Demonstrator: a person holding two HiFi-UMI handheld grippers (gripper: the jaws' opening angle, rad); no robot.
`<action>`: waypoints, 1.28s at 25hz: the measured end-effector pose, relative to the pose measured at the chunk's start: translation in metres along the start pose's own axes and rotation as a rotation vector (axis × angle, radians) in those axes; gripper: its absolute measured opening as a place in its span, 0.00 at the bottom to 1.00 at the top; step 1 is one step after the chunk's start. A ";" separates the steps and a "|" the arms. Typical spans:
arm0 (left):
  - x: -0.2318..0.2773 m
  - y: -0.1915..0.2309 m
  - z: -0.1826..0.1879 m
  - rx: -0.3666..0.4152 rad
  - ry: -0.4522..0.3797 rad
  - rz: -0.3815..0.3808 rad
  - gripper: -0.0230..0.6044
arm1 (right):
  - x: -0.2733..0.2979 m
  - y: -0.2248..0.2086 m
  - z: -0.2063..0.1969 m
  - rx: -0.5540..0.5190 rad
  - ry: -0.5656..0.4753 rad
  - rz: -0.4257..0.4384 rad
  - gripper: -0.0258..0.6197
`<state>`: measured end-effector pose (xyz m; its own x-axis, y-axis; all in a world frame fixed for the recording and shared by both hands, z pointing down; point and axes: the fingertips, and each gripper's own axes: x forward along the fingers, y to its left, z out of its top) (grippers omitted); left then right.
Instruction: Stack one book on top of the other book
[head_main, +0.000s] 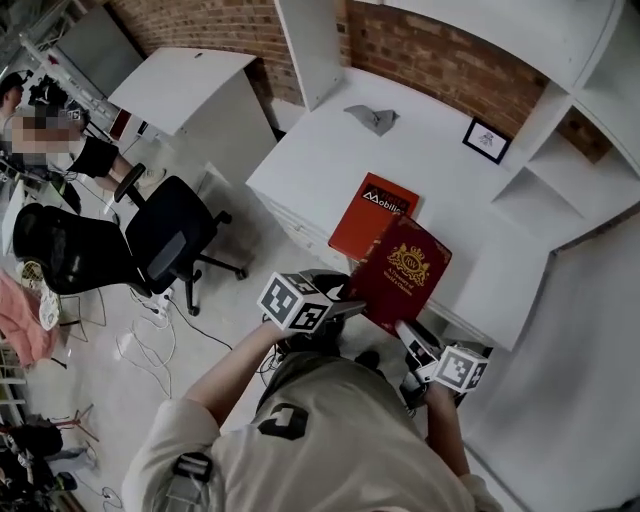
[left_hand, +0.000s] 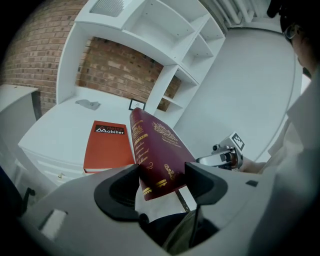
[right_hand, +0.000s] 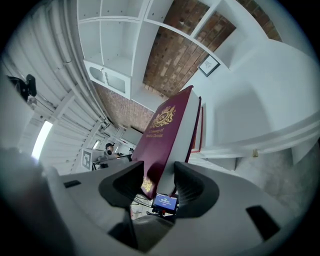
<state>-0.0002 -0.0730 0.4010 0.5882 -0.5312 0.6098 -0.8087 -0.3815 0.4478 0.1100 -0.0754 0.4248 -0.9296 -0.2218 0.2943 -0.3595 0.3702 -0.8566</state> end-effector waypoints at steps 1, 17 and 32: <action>-0.002 0.001 0.001 0.005 -0.006 -0.008 0.48 | 0.001 0.002 0.001 -0.007 -0.003 -0.008 0.30; -0.059 0.112 0.045 0.054 -0.117 -0.093 0.48 | 0.122 0.047 0.036 -0.082 -0.032 -0.103 0.30; -0.034 0.161 0.083 0.040 -0.143 -0.178 0.48 | 0.159 0.033 0.082 -0.078 -0.045 -0.129 0.30</action>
<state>-0.1513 -0.1794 0.3981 0.7171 -0.5535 0.4235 -0.6936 -0.5070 0.5118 -0.0428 -0.1721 0.4087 -0.8713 -0.3114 0.3793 -0.4827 0.4043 -0.7769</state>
